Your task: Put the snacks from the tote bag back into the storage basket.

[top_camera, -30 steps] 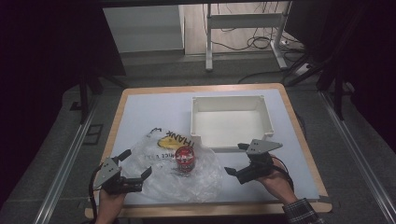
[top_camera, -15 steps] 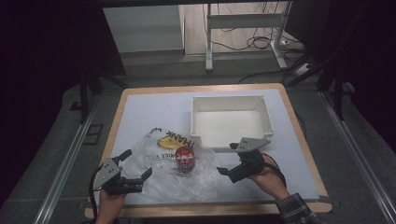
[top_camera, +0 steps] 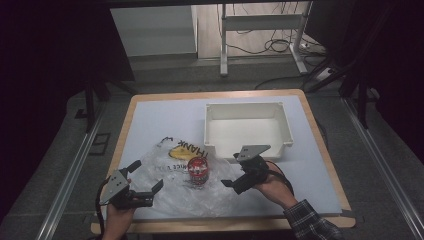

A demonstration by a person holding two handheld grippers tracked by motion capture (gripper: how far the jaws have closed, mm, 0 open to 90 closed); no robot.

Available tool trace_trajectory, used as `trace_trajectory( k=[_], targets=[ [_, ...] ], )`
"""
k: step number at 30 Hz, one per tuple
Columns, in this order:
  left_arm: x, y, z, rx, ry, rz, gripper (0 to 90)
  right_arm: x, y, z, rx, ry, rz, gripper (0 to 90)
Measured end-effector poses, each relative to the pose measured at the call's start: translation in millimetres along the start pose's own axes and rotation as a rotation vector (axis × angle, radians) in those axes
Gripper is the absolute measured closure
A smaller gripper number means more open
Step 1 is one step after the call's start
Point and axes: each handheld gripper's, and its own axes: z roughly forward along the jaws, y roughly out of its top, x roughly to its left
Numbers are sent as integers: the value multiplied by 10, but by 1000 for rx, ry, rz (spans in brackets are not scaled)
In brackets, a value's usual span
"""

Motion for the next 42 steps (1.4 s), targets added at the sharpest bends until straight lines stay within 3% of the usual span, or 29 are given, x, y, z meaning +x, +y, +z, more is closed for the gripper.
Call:
trace_trajectory(
  k=[9, 18, 25, 30, 42],
  targets=[
    [-1, 0, -3, 5, 7, 9, 0, 25, 87, 152, 28, 28, 17, 0],
    [-3, 0, -3, 10, 8, 13, 0, 78, 181, 289, 51, 44, -10, 0],
    [-3, 0, -7, 7, 9, 13, 0, 116, 272, 404, 86, 63, 3, 3],
    [-2, 1, -11, 4, 8, 14, 0, 163, 332, 497, 128, 44, -42, 12],
    [-1, 1, -15, 6, 11, 19, 0, 150, 460, 681, 173, 50, -29, 31]
  ],
)
